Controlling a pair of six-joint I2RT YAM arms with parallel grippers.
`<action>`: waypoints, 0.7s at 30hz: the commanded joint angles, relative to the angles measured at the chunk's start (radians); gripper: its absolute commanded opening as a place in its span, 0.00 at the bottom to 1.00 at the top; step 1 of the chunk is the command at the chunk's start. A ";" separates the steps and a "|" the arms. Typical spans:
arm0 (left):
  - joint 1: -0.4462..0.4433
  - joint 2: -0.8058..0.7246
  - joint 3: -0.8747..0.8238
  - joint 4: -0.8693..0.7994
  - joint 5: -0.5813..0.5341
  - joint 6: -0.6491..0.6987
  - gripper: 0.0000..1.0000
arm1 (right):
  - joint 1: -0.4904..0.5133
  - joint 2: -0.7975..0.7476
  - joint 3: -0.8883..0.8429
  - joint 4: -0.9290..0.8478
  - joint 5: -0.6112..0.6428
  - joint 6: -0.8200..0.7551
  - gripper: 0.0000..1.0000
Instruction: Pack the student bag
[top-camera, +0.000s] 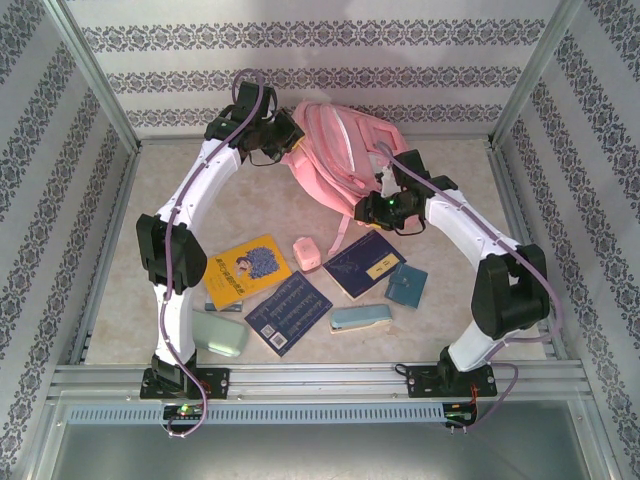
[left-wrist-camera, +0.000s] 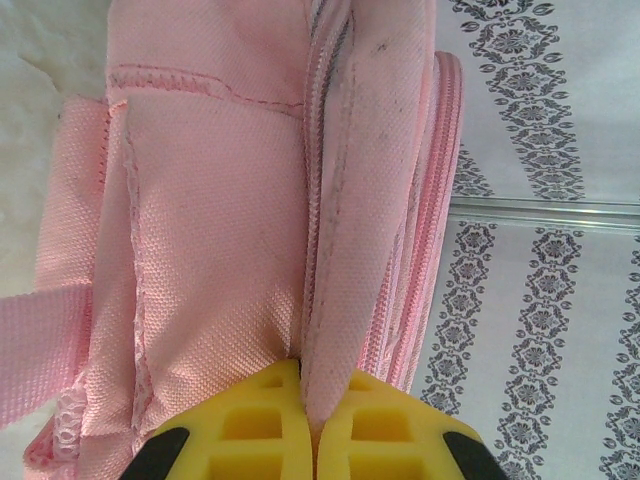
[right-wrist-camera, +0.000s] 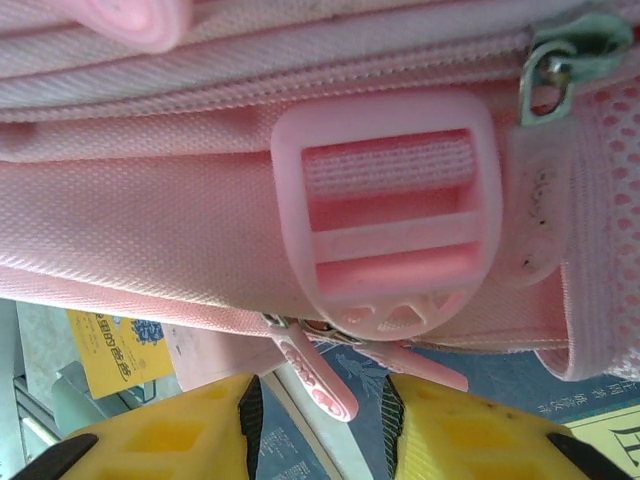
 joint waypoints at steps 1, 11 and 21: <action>-0.020 -0.074 0.022 0.026 0.038 0.008 0.00 | 0.007 0.024 -0.010 0.008 -0.036 -0.020 0.38; -0.021 -0.068 0.012 0.034 0.042 0.005 0.00 | 0.033 0.064 0.037 0.022 -0.063 0.005 0.29; -0.021 -0.073 -0.004 0.042 0.043 0.009 0.00 | 0.039 0.102 0.065 0.017 -0.049 0.009 0.05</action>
